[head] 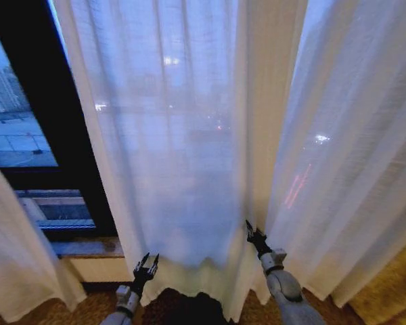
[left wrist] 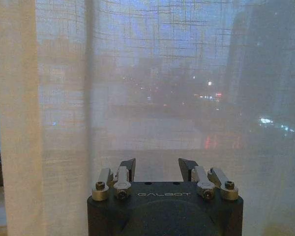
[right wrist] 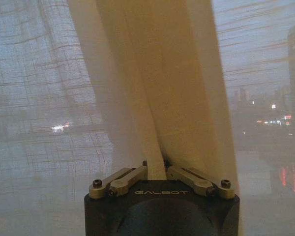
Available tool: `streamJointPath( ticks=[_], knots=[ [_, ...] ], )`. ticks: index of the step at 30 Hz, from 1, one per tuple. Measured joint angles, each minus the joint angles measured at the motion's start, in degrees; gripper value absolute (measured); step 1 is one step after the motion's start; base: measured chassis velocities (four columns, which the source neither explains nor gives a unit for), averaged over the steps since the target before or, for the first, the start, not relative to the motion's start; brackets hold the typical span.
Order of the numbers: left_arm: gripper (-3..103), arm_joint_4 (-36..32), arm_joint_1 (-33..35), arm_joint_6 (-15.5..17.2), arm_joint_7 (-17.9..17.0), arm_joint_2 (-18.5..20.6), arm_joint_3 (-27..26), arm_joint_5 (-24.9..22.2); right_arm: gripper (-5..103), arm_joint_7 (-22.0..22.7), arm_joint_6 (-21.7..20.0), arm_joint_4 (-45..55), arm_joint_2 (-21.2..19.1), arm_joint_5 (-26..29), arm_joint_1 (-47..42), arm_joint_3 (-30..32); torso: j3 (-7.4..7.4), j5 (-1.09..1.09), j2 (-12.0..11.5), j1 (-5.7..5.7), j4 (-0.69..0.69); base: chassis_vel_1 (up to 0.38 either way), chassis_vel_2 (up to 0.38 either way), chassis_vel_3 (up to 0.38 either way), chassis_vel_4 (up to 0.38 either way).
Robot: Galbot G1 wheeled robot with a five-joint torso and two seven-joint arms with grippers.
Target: Open the curtains by pulling them apart, changing their state from closed to fully open.
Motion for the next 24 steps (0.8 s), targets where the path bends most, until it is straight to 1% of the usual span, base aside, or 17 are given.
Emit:
streamJointPath(
  ticks=[24],
  knots=[
    [50, 0.00, 0.00, 0.00, 0.00, 0.00, 0.00, 0.00, 0, 0.05, -0.23, 1.16, 0.46, 0.04, -1.30, 0.67, 0.00, 0.01, -0.01, 0.00, 0.00, -0.358, -0.349, 0.360, 0.356]
  ],
)
